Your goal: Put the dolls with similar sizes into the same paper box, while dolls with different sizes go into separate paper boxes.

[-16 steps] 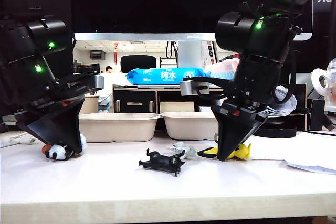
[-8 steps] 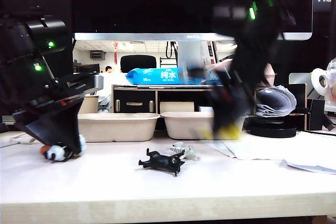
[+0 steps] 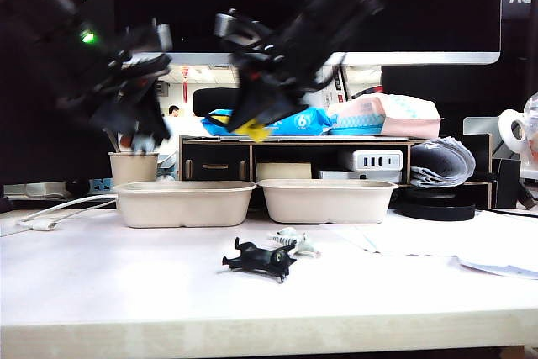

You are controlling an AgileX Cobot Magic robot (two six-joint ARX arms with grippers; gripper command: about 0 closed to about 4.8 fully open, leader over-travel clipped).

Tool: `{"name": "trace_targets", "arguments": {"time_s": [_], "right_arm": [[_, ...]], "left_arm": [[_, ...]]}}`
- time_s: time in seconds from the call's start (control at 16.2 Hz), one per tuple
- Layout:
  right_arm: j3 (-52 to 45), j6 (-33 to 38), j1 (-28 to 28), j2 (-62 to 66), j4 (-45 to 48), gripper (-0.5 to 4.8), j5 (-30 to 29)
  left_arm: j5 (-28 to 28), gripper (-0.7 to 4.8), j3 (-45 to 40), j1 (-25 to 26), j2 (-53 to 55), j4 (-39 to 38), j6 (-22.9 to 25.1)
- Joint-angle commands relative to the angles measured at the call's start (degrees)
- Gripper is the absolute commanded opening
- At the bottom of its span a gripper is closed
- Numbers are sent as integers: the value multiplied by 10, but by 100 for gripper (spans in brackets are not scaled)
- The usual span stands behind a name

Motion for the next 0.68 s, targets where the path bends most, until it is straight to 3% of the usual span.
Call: {"name": "trace_targets", "arguments": {"time_s": [0.06,0.12,0.19,0.25,0.31,0.37,0.49,0.62,0.68], "right_arm": [[88,35,-3,75,2,46,-1],[109,35,-3,94,-11,69,-3],[127,35,-3,110,-24,209,-11],[128,39,-3,111,-24,310,-11],[128,44,-3,109,-26,317,-10],[128,50,-6,105,-34,317,-11],[128,57,-12,76,-87,315,-12],[128,29,-12,24,-176,314,-12],[128,19,-12,5,-233,314,-9]], "left_arm": [[-47,-6,9,4,36,91,3],[-51,-3,9,5,49,110,1],[-54,80,9,9,65,117,-2],[-62,238,9,10,71,116,-2],[-77,401,9,10,73,118,-1],[-86,460,9,10,73,123,-1],[-47,462,19,10,53,83,-1],[55,389,19,9,-5,13,-7],[105,389,19,9,-29,-30,-20]]}}
